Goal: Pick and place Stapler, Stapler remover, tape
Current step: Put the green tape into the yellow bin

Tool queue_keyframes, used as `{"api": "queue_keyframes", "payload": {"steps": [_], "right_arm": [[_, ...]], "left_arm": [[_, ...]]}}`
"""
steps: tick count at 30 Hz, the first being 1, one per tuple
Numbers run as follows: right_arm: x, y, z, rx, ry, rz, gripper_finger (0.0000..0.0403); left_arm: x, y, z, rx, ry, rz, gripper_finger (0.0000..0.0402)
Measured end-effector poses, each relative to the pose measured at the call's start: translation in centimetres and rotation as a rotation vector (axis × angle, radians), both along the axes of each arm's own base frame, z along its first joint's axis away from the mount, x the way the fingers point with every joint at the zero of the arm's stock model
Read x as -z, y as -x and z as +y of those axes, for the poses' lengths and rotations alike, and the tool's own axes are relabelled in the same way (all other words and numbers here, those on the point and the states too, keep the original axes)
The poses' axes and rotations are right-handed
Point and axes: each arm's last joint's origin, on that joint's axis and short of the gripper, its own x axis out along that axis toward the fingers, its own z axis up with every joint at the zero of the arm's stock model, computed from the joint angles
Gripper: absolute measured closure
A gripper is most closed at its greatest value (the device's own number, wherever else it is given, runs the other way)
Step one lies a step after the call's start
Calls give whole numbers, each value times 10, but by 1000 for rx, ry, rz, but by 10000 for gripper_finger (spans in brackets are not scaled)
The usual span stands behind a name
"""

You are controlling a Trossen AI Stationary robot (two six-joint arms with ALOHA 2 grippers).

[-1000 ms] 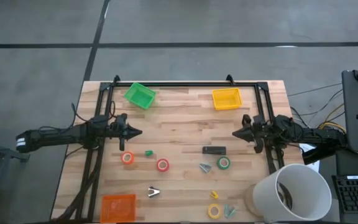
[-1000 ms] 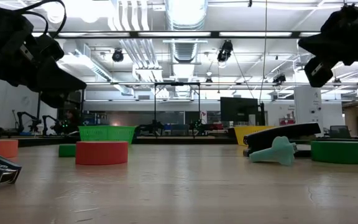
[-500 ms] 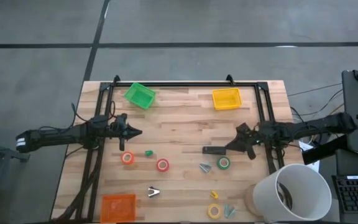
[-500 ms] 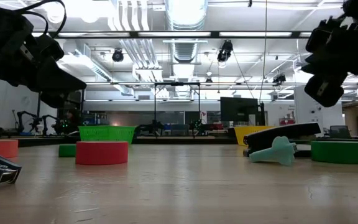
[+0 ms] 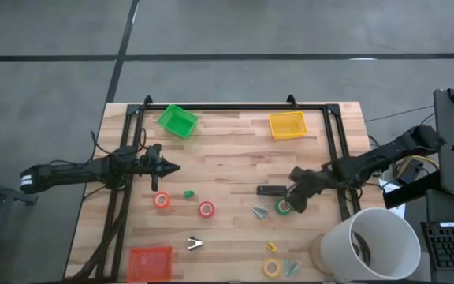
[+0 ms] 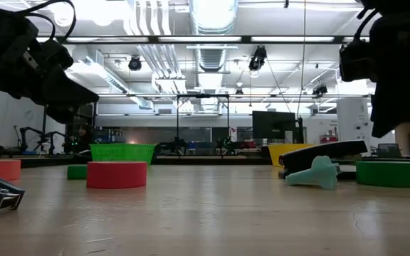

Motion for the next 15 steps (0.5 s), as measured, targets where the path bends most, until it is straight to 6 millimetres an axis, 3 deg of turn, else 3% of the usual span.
{"api": "queue_keyframes", "payload": {"steps": [6, 15], "right_arm": [[5, -25, 18, 2, 43, 120, 235], [9, -45, 25, 15, 184, 343, 259]], "left_arm": [[0, 0, 0, 0, 0, 0, 390], [0, 0, 0, 0, 0, 0, 390]]}}
